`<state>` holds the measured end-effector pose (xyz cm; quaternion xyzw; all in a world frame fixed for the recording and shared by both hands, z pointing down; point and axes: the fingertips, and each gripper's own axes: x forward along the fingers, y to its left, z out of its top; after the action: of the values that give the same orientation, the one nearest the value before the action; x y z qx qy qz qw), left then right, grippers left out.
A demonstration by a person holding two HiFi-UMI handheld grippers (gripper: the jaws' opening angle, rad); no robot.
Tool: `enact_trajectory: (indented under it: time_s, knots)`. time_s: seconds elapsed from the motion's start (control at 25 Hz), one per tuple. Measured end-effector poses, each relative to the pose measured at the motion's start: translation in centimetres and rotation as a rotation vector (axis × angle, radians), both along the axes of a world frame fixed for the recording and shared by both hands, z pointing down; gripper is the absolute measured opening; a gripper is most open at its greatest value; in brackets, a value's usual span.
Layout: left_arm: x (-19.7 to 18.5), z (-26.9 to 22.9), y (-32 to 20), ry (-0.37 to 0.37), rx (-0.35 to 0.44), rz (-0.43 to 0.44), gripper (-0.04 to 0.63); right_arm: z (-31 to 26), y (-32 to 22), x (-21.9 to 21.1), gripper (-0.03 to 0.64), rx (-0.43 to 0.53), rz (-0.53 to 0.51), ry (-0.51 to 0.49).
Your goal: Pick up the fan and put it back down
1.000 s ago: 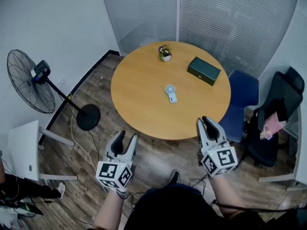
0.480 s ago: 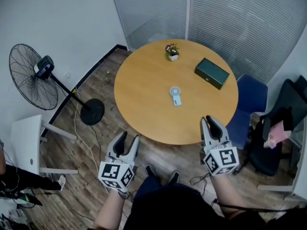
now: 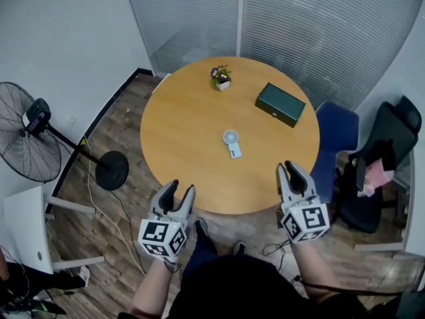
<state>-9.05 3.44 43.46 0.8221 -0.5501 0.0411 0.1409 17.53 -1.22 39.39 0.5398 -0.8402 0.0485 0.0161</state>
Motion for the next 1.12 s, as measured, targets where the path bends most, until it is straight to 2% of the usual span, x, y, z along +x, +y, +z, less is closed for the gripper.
enact_trajectory:
  time_s: [0.32,0.64,0.8,1.12]
  knots:
    - [-3.1,1.0,-10.1,0.023,-0.020,0.148,0.187,1.4,-7.0,-2.5,0.089,-0.053,0.137,0.027]
    - [-5.2,4.2,-15.7,0.057,-0.089,0.257,0.187,5.9,-12.9,-7.4,0.118,-0.170,0.161,0.079]
    - [-5.9,6.2,-17.6,0.061,-0.137,0.256,0.187,9.8,-15.1,-8.6,0.126,-0.248,0.134,0.099]
    - [-6.4,9.0,-20.5,0.038,-0.207,0.192,0.187,18.1,-19.7,-9.5,0.138,-0.395,0.075,0.148]
